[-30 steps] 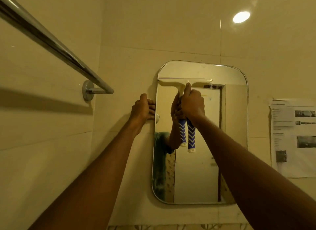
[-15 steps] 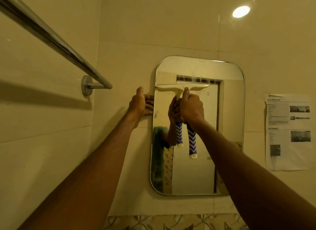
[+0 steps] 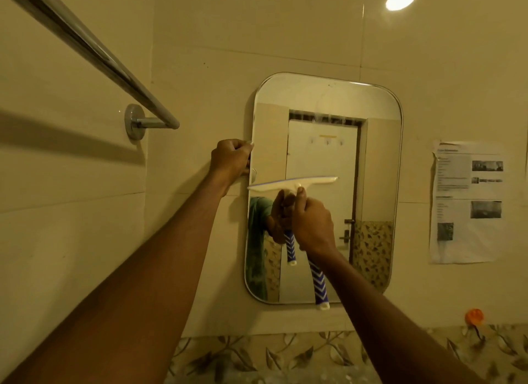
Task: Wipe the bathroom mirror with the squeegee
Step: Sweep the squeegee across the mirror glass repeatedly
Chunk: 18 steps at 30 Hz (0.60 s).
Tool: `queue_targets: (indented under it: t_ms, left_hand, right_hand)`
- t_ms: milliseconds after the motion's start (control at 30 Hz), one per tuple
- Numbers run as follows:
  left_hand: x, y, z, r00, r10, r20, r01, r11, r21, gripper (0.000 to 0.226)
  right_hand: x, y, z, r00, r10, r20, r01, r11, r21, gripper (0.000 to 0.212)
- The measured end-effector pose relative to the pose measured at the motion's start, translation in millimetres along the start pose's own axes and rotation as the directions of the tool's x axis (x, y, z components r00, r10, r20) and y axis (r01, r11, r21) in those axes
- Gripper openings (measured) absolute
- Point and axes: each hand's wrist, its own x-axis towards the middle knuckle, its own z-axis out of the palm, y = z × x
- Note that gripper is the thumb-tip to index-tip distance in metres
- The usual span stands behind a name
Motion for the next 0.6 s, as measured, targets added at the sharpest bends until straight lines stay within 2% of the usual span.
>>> queue_targets:
  t_ms: [167, 367, 500, 600]
  left_hand:
    - [-4, -12, 2, 0.998, 0.054, -0.043, -0.047, 0.989, 0.142, 0.025]
    - [-8, -21, 1, 0.998, 0.039, -0.049, -0.034, 0.994, 0.108, 0.027]
    - [-14, -22, 1, 0.997, 0.040, -0.061, -0.031, 0.988, 0.148, 0.031]
    - [-25, -28, 0, 0.997, 0.050, -0.057, -0.037, 0.978, 0.204, 0.033]
  right_hand:
    - [22, -15, -4, 1.000, -0.006, -0.022, 0.006, 1.000, 0.011, 0.051]
    - [-35, 32, 21, 0.998, 0.061, 0.012, -0.061, 0.997, 0.050, 0.049]
    - [-80, 62, 34, 0.989, 0.147, 0.019, -0.147, 0.989, -0.003, 0.049]
    - [-81, 62, 32, 0.985, 0.169, 0.038, -0.169, 0.986, -0.010, 0.050]
